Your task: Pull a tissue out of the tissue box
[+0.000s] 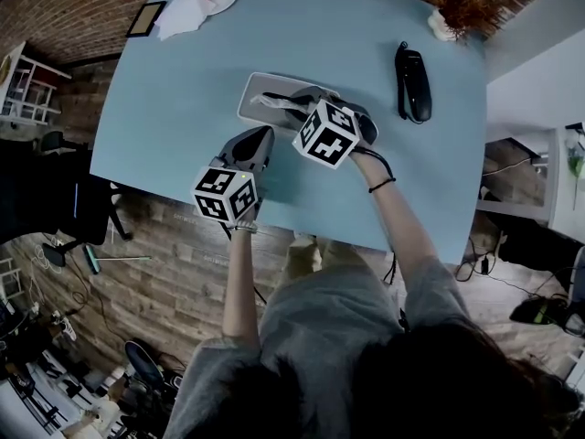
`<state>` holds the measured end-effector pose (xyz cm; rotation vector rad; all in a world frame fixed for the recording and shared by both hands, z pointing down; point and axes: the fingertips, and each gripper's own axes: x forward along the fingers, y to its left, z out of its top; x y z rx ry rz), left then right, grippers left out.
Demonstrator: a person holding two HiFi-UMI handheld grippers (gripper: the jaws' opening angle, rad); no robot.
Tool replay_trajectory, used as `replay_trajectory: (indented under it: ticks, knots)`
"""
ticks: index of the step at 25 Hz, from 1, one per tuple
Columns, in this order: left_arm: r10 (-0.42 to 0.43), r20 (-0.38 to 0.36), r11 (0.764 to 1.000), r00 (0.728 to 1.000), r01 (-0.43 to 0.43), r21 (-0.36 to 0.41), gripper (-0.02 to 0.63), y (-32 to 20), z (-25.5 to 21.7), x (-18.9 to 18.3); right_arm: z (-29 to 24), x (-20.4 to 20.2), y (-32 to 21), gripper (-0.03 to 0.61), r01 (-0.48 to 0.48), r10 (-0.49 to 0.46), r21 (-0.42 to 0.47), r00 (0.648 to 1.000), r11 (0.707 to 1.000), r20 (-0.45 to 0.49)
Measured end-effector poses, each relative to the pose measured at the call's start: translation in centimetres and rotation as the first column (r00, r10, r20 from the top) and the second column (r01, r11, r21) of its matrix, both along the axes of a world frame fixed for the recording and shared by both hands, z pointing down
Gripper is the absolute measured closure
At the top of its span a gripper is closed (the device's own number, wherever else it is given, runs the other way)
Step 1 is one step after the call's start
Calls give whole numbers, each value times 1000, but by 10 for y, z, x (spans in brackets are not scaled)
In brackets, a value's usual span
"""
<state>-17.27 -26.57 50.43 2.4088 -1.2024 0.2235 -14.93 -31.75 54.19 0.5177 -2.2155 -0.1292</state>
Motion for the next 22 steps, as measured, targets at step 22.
replay_trajectory:
  ticks: [22]
  knots:
    - [-8, -8, 999, 1000, 9, 32, 611, -4, -19, 1, -40, -7, -8, 575, 18, -19, 45, 999, 999, 31]
